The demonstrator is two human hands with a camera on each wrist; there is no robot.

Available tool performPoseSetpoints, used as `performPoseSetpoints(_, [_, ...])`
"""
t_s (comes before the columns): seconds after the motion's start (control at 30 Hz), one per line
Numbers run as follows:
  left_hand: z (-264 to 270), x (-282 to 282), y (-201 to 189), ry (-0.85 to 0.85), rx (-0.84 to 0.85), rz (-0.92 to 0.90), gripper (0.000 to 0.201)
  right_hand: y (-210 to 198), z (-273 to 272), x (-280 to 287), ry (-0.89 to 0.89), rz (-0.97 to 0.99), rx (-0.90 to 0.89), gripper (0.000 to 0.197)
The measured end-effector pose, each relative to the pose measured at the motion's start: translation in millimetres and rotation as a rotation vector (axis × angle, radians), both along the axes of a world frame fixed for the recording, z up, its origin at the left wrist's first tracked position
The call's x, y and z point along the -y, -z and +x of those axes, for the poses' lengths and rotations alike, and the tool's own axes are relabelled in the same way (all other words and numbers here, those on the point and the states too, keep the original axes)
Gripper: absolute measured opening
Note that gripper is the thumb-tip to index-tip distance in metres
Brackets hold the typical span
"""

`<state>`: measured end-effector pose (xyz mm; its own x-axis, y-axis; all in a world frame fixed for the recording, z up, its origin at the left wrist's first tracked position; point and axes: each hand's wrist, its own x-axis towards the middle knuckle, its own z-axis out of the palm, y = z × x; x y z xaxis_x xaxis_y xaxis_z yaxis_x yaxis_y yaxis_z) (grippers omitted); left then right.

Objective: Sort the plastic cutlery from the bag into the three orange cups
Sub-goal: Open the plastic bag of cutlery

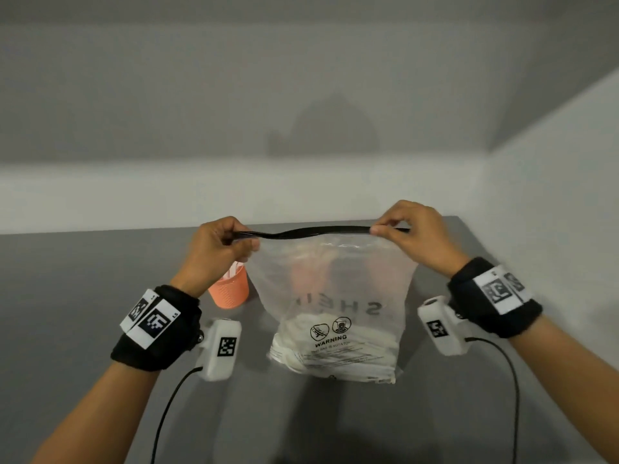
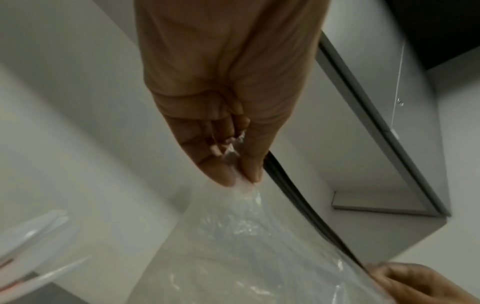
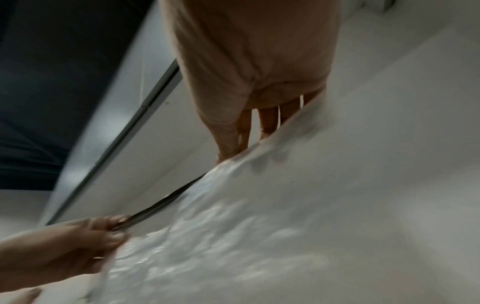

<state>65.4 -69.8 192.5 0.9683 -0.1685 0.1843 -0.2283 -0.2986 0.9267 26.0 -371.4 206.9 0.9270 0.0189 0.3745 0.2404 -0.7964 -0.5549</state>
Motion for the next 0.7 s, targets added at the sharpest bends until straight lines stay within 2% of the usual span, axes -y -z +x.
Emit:
performPoseSetpoints(0.17, [15, -2, 7, 0.001, 0.005, 0.054, 0.020, -6, -12, 44, 0.110, 0.032, -0.101, 0.005])
performPoseSetpoints(0.23, [17, 0, 4, 0.049, 0.013, 0.125, 0.019, -4, -14, 47, 0.113, 0.055, -0.131, 0.007])
performPoseSetpoints(0.33, [8, 12, -10, 0.135, 0.015, 0.242, 0.008, -2, -15, 43, 0.098, 0.293, -0.204, 0.011])
performPoseSetpoints(0.37, [5, 16, -13, 0.137, 0.025, 0.286, 0.015, -3, -14, 41, 0.089, 0.378, -0.211, 0.013])
performPoseSetpoints(0.47, [5, 28, -18, 0.064, 0.129, 0.534, 0.037, -5, -13, 36, 0.089, 0.509, -0.199, 0.011])
performPoseSetpoints(0.53, [6, 35, -19, 0.017, 0.197, 0.730, 0.037, -6, -13, 33, 0.101, 0.513, -0.183, 0.010])
performPoseSetpoints(0.7, [3, 51, -20, 0.051, 0.330, 0.927, 0.043, -6, -14, 29, 0.109, 0.488, -0.175, 0.016])
